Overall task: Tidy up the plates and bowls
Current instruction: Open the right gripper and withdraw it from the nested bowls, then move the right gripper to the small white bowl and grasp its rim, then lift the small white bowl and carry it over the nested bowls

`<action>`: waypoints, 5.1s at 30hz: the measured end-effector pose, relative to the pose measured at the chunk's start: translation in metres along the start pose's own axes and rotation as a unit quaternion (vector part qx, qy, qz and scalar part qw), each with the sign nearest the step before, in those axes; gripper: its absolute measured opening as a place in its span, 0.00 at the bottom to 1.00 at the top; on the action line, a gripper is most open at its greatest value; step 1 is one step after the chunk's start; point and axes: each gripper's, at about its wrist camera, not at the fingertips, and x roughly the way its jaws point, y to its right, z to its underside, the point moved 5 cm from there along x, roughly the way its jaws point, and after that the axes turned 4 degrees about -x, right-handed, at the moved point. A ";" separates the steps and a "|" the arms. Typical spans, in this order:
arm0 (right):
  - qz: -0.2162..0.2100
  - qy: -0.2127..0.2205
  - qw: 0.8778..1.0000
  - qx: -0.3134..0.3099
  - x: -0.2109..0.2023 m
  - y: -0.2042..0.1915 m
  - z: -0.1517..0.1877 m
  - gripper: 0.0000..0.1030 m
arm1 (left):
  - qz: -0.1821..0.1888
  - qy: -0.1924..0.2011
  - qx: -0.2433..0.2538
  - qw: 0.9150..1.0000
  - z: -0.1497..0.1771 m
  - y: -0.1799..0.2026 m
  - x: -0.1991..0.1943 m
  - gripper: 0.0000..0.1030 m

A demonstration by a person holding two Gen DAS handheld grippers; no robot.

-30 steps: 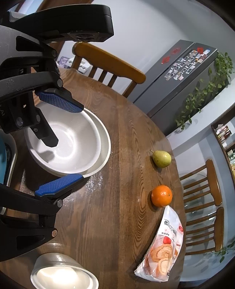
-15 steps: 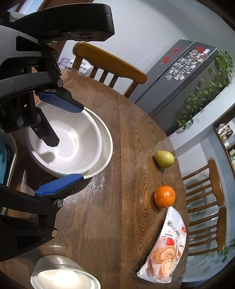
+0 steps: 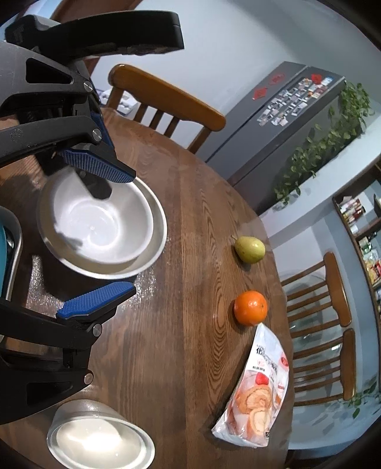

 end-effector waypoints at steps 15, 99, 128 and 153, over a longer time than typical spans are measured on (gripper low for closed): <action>0.000 -0.024 0.999 0.047 0.012 0.016 0.005 0.69 | -0.024 -0.044 -0.010 0.999 -0.006 -0.018 0.038 0.69; 0.141 -0.035 0.984 0.105 -0.091 0.141 -0.012 0.70 | 0.138 -0.004 0.089 0.986 0.029 0.169 -0.018 0.79; 0.122 -0.095 0.980 0.126 -0.063 0.167 0.001 0.70 | 0.193 -0.079 0.093 0.973 0.048 0.209 0.031 0.70; 0.122 -0.120 0.976 0.132 -0.049 0.167 0.007 0.70 | 0.203 -0.099 0.068 0.972 0.049 0.207 0.036 0.48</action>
